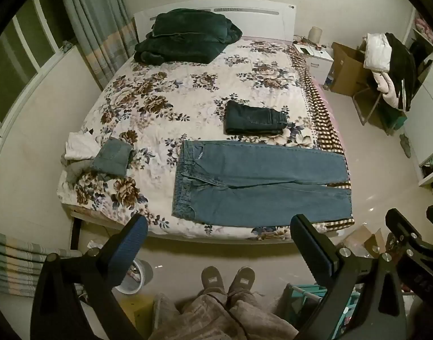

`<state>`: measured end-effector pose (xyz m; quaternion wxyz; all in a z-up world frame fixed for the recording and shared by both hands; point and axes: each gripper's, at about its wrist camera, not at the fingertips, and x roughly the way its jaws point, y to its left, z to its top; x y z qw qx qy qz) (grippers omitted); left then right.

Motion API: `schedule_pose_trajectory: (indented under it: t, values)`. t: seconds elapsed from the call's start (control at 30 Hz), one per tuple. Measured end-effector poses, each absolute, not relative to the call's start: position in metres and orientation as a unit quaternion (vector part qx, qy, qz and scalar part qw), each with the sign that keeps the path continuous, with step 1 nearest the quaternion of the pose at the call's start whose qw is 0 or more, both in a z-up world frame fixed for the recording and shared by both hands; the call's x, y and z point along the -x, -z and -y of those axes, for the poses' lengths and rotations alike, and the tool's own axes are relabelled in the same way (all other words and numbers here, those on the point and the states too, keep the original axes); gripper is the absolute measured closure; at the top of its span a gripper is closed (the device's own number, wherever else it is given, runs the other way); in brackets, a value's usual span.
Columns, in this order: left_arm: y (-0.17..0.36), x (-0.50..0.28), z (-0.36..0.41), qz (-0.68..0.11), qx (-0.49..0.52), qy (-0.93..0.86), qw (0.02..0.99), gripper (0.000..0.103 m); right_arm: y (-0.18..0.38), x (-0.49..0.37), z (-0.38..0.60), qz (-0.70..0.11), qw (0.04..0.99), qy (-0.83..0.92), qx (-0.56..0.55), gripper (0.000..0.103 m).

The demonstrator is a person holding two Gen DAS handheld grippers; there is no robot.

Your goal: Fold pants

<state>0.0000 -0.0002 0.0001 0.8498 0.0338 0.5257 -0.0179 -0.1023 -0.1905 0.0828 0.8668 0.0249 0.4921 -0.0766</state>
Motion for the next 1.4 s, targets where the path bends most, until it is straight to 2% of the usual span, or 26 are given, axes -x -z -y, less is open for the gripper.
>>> schedule_pose_trajectory:
  t: [1.4]
  values:
    - [-0.018, 0.006, -0.001, -0.515, -0.034, 0.02, 0.856, 0.0, -0.094, 0.108, 0.181, -0.497, 0.865, 0.066, -0.024, 0.0]
